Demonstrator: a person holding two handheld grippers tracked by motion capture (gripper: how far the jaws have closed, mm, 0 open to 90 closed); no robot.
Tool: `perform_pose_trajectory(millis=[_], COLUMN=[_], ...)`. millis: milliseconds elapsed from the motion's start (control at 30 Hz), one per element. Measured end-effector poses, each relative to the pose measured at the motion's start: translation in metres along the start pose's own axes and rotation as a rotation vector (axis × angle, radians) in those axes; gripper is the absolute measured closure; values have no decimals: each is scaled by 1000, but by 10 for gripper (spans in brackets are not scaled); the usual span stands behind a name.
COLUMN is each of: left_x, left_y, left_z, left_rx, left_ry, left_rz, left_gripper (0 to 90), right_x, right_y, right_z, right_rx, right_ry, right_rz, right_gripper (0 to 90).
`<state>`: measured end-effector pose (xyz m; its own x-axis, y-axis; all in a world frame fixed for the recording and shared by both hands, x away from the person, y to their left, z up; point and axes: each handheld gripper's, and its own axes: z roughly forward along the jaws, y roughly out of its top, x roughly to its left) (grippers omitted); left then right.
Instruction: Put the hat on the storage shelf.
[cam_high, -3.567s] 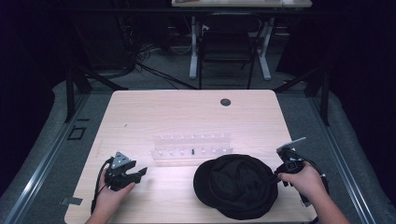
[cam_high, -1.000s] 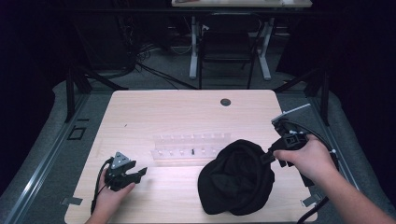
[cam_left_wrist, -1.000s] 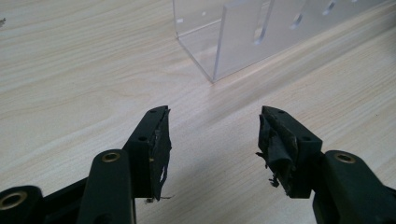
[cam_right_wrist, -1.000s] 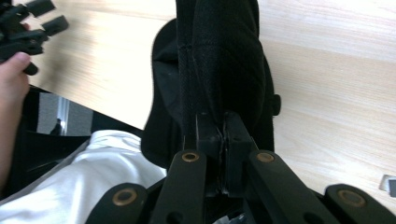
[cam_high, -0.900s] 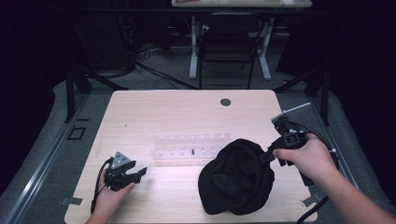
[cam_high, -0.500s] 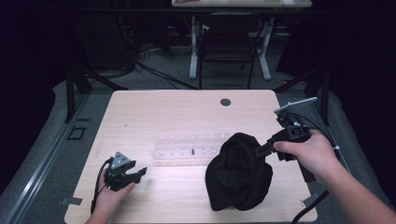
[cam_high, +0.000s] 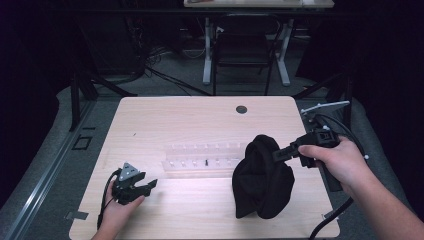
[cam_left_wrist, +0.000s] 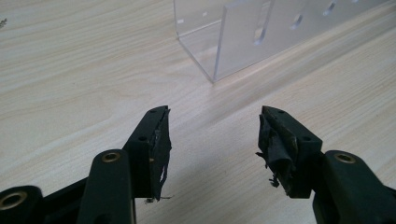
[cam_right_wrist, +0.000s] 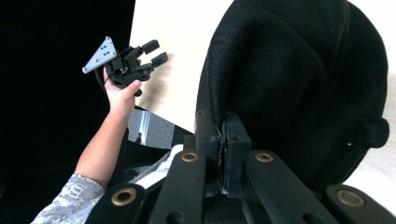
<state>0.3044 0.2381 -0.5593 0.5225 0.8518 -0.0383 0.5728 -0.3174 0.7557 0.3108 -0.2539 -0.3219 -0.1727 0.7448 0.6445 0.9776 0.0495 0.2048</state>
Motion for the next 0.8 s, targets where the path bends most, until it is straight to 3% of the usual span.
perform_pose_trajectory(millis=[233,533,800], left_x=[0,0,0], left_y=[0,0,0], left_z=[0,0,0], left_rx=[0,-1,0], left_ry=[0,0,-2], left_rz=[4,0,5], left_gripper=[438,438,439], right_x=[1,9,16], right_y=[3,10,19], right_z=[-10,-22,-29], right_rx=[-48,-97,-129], right_ry=[49,102,120], right_rz=[7,-17,-28], right_gripper=[880,879,879])
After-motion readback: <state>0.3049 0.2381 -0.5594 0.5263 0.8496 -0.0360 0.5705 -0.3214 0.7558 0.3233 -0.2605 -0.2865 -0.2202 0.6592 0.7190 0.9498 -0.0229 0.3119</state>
